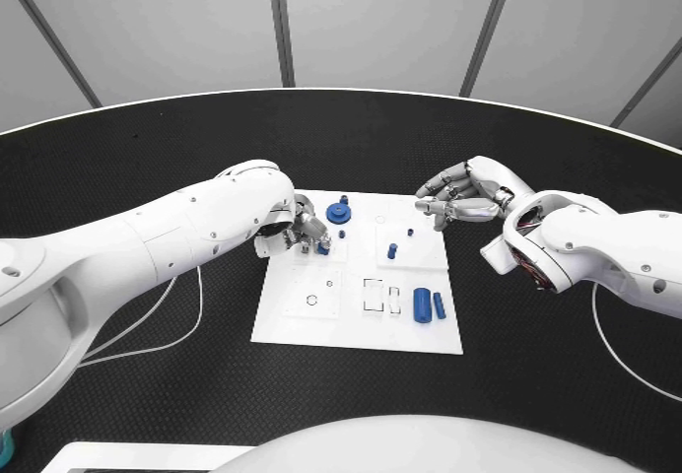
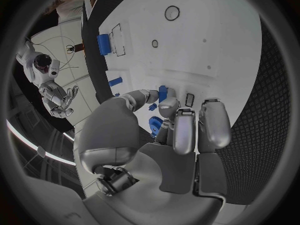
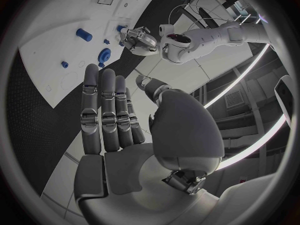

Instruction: Assemble the parts on the task board

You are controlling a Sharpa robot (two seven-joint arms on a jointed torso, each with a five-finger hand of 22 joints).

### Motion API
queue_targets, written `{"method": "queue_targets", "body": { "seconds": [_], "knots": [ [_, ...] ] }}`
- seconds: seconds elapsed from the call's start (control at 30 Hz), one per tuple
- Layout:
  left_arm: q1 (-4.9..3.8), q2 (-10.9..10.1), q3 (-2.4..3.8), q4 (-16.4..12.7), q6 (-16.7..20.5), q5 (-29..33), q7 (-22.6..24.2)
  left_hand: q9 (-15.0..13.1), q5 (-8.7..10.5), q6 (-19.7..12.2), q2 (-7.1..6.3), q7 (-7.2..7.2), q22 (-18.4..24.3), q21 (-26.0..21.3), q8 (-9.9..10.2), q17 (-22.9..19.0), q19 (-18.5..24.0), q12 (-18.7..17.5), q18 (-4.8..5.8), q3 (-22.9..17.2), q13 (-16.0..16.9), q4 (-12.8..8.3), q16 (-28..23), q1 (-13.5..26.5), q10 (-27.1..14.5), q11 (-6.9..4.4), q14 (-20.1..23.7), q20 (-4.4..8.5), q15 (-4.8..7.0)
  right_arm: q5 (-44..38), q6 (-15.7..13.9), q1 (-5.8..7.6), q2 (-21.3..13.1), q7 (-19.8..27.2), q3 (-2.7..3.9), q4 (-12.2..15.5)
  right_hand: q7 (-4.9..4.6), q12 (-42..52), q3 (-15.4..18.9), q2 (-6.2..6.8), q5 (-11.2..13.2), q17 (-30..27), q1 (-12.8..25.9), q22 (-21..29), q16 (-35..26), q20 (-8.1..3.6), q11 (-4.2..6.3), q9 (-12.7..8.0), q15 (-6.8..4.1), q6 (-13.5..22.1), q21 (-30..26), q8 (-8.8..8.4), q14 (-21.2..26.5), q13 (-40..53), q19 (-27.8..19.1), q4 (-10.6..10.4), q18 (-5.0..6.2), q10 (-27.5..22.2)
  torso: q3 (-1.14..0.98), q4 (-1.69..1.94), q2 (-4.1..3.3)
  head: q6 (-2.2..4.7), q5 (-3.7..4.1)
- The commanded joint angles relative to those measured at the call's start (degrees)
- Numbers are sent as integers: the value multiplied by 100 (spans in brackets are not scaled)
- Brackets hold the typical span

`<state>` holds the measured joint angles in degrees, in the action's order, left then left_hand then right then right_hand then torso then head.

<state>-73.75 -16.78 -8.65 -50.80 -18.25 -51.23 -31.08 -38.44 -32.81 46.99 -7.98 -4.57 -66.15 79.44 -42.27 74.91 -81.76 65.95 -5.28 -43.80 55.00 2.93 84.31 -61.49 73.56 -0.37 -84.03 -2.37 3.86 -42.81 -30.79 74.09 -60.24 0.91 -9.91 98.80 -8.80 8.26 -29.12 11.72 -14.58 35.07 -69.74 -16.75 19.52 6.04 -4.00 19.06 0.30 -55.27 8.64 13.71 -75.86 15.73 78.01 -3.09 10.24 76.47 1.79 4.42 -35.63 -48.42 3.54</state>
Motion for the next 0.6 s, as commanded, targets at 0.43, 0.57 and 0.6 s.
{"method": "queue_targets", "body": {
  "seconds": [0.43, 0.57, 0.6],
  "knots": [
    [-1, -58, 0, -3, 214, -1, -42, -31, -80, 137, 56, 51, -14, 32, -38, 144, -11, 41, 75, -667, 22, -711, 27, -103, 72, -24, -272, 43, 45, 0, 11, 0, 12, 0, 0, -19, 5, 27, -4, 9, -40, 15, 23, 7, 4, 6, -1, -2, 7, 27, 2, 3, 37, 17, 1, -22, 18, -51, -5, -8, -12, 8, -30],
    [-1, -39, 0, 7, 298, -8, -70, -43, -111, 148, 47, 55, -18, 35, -42, 145, -13, 47, 76, -669, 25, -707, 27, -94, 83, -29, -273, 47, 49, 0, 13, 0, 16, 1, 0, -22, 5, 27, -4, 9, -40, 15, 23, 7, 4, 6, -1, -2, 7, 27, 2, 3, 37, 17, 1, -22, 18, -51, -6, -12, -16, 9, -29],
    [-1, -34, 0, 7, 297, -10, -77, -47, -122, 151, 45, 57, -23, 37, -44, 144, -15, 47, 76, -669, 24, -705, 27, -90, 86, -30, -273, 48, 50, 0, 14, 0, 17, 1, 0, -22, 5, 28, -6, 9, -50, 20, 19, 8, 4, 6, -1, -2, 6, 27, 2, 4, 38, 20, 1, -21, 18, -53, -5, -14, -15, 10, -34]
  ]
}}
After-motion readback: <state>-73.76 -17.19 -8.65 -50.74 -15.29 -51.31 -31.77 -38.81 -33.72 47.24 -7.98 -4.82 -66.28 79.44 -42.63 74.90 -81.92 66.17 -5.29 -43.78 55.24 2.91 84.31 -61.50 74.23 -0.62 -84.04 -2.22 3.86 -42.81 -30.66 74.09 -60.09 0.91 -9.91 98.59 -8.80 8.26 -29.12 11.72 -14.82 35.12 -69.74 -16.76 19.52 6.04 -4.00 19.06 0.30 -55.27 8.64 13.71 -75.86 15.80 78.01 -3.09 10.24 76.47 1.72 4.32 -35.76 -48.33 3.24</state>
